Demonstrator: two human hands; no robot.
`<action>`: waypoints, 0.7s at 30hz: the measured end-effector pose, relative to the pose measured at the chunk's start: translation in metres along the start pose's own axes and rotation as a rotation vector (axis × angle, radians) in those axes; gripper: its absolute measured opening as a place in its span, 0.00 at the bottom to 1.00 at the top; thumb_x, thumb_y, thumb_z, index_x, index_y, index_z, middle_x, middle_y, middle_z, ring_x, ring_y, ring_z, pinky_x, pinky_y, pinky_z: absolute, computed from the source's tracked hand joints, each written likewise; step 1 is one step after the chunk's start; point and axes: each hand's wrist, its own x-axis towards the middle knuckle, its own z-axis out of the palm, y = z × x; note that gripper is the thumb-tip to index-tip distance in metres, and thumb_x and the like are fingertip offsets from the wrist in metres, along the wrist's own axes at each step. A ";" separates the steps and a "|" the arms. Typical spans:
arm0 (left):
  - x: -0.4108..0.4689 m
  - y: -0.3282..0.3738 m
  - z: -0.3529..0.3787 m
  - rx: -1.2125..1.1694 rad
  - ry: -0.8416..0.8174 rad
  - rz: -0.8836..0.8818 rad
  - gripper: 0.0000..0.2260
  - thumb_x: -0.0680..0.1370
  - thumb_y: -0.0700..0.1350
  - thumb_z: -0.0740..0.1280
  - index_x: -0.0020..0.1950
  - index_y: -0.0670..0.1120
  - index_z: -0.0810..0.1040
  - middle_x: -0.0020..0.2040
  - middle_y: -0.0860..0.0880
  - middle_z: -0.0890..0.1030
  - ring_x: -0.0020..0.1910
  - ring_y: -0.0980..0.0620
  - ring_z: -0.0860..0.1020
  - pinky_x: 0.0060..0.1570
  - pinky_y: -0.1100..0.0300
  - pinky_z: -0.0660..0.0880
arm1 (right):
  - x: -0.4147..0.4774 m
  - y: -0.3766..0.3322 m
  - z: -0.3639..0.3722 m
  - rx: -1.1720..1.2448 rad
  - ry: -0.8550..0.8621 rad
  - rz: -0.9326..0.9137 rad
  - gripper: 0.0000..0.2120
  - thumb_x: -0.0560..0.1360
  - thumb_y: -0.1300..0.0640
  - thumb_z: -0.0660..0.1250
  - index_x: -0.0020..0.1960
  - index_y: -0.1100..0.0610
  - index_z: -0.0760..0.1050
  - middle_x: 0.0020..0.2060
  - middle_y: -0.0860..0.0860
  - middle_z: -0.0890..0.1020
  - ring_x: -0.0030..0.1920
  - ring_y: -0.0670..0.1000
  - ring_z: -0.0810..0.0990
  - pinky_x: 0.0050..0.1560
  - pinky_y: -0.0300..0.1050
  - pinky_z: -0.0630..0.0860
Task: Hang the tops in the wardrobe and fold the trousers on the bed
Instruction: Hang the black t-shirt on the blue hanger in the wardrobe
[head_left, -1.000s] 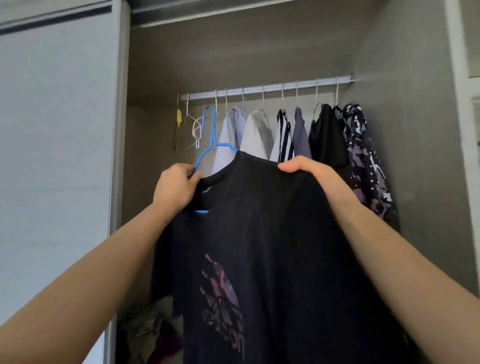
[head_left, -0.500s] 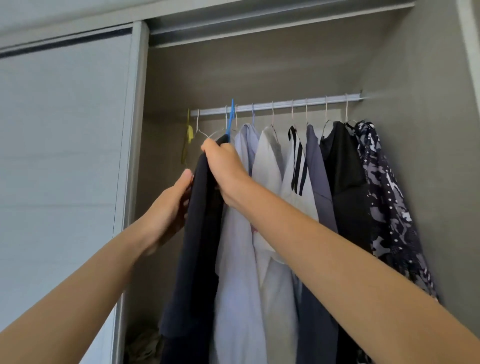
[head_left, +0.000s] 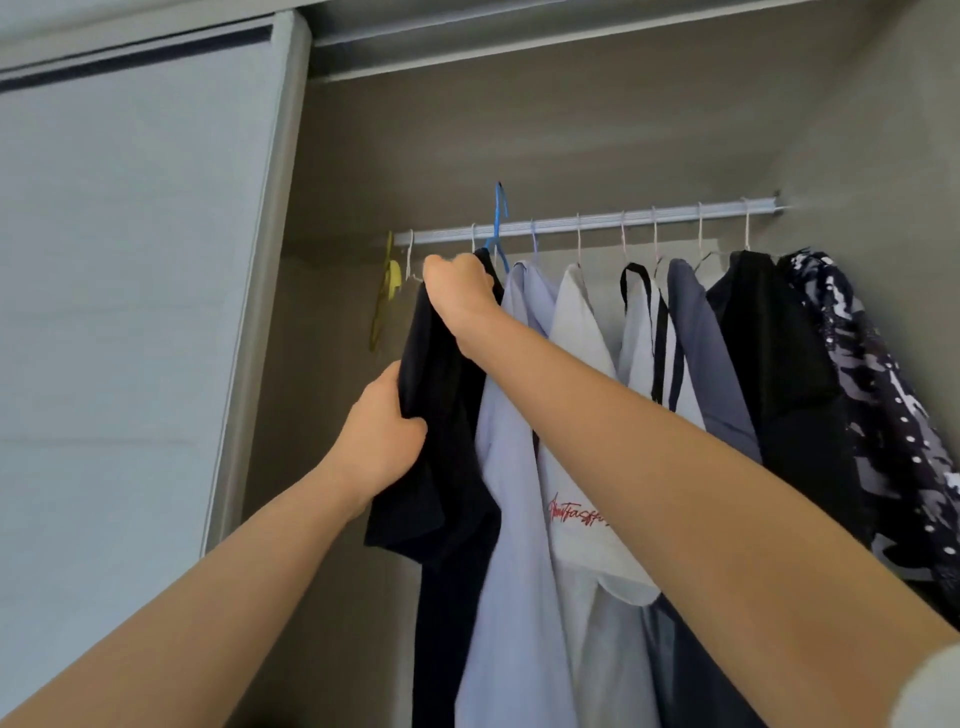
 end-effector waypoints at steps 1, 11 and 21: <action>0.007 -0.004 0.002 -0.001 0.008 0.002 0.23 0.73 0.30 0.57 0.62 0.50 0.74 0.52 0.49 0.81 0.51 0.50 0.80 0.55 0.45 0.79 | 0.009 0.003 0.002 0.002 0.005 0.001 0.11 0.78 0.53 0.57 0.55 0.59 0.70 0.54 0.57 0.69 0.51 0.58 0.71 0.48 0.48 0.63; 0.068 -0.039 0.017 0.009 0.079 0.036 0.13 0.78 0.34 0.62 0.59 0.46 0.77 0.53 0.46 0.82 0.53 0.43 0.79 0.55 0.47 0.78 | 0.075 0.010 0.010 -0.168 0.046 0.006 0.04 0.78 0.58 0.56 0.50 0.58 0.62 0.49 0.56 0.62 0.46 0.55 0.64 0.33 0.44 0.58; 0.092 -0.052 0.030 0.025 0.017 0.060 0.18 0.75 0.31 0.60 0.62 0.45 0.75 0.51 0.46 0.80 0.52 0.43 0.78 0.50 0.55 0.75 | 0.101 0.010 0.011 -0.225 0.043 -0.007 0.04 0.77 0.62 0.55 0.45 0.60 0.67 0.43 0.56 0.73 0.44 0.56 0.76 0.45 0.48 0.71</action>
